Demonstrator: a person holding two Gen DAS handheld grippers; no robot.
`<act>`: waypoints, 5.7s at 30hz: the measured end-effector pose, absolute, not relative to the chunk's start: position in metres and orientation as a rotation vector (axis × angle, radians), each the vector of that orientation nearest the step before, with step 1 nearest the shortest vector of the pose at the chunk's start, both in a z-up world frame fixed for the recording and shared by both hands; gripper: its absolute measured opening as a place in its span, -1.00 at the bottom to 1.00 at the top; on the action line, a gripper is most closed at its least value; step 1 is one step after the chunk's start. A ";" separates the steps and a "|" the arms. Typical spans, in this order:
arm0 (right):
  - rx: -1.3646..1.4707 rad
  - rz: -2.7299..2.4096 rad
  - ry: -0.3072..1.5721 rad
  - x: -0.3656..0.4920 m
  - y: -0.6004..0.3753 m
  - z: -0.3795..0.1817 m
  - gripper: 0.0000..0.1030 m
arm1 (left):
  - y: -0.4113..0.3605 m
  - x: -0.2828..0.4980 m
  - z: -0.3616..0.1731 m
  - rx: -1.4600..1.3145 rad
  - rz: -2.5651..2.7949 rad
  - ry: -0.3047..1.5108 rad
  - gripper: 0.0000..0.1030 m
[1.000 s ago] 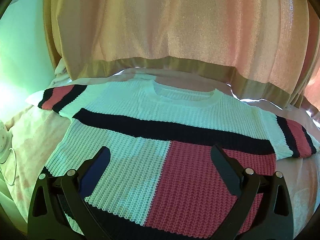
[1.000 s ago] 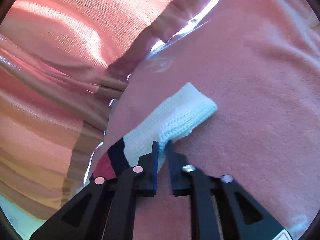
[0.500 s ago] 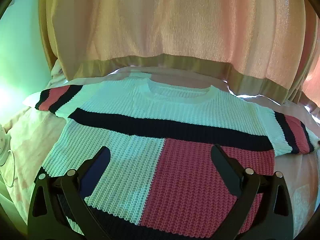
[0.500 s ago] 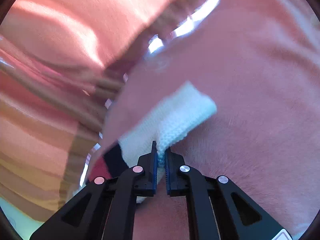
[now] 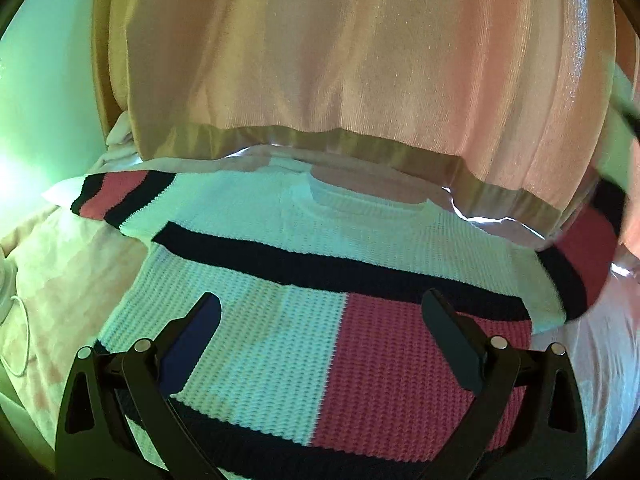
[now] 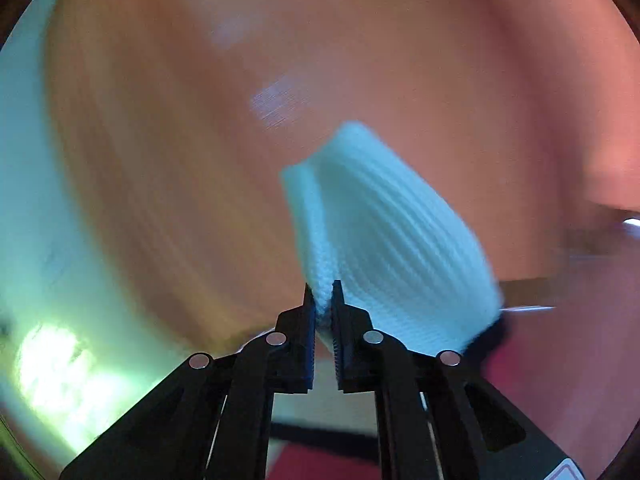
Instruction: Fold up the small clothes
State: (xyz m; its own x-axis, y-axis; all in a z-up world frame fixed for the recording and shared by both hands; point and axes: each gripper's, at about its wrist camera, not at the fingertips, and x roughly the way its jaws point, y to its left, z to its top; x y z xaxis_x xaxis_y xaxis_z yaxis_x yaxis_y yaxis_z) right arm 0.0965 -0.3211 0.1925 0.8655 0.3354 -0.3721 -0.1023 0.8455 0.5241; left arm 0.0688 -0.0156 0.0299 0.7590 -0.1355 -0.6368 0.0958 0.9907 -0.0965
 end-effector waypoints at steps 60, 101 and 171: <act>0.272 -0.180 0.874 0.013 -0.321 0.003 -0.01 | 0.050 0.213 -0.048 -0.410 -0.088 0.995 -0.03; 0.020 -0.058 0.678 -0.001 -0.221 0.042 -0.18 | 0.250 0.196 0.007 -0.521 0.312 0.663 0.63; 0.650 0.012 0.925 0.124 -0.211 0.003 -0.72 | 0.148 0.225 -0.039 -0.643 0.054 1.027 -0.13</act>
